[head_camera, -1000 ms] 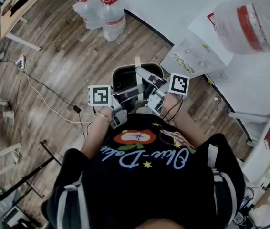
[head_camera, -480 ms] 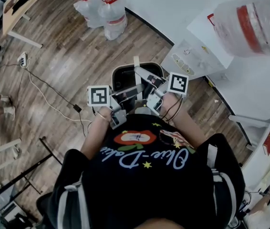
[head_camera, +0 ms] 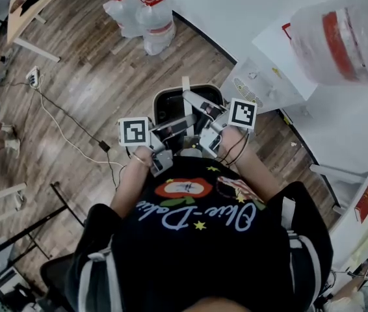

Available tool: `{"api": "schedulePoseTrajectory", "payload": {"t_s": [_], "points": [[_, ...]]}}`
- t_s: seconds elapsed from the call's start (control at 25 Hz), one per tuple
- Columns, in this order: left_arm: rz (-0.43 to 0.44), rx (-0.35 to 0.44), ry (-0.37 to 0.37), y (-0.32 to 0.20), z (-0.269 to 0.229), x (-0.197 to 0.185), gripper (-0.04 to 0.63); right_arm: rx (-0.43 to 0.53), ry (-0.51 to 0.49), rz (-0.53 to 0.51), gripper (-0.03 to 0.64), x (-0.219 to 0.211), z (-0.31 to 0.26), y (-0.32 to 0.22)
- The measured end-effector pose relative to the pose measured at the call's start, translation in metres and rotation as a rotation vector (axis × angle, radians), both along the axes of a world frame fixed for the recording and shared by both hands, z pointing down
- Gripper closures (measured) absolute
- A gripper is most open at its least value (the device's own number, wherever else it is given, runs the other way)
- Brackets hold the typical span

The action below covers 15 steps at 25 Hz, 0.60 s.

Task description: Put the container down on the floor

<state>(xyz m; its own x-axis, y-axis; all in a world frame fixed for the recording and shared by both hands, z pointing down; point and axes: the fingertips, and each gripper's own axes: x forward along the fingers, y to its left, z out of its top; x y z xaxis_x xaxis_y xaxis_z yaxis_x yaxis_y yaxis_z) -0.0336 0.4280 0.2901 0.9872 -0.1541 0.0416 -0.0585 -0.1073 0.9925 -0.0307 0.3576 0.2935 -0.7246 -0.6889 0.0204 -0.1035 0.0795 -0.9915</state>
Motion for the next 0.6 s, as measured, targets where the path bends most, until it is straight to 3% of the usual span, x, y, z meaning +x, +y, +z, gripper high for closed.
{"api": "schedulePoseTrajectory", "payload": {"t_s": [0.2, 0.6], "points": [[0.004, 0.022, 0.046, -0.001, -0.007, 0.003, 0.541, 0.000, -0.004, 0.017, 0.549, 0.001, -0.004, 0.000], [0.060, 0.035, 0.051, -0.011, -0.004, 0.007, 0.541, -0.009, 0.001, 0.078, 0.549, 0.010, -0.002, -0.009]]}}
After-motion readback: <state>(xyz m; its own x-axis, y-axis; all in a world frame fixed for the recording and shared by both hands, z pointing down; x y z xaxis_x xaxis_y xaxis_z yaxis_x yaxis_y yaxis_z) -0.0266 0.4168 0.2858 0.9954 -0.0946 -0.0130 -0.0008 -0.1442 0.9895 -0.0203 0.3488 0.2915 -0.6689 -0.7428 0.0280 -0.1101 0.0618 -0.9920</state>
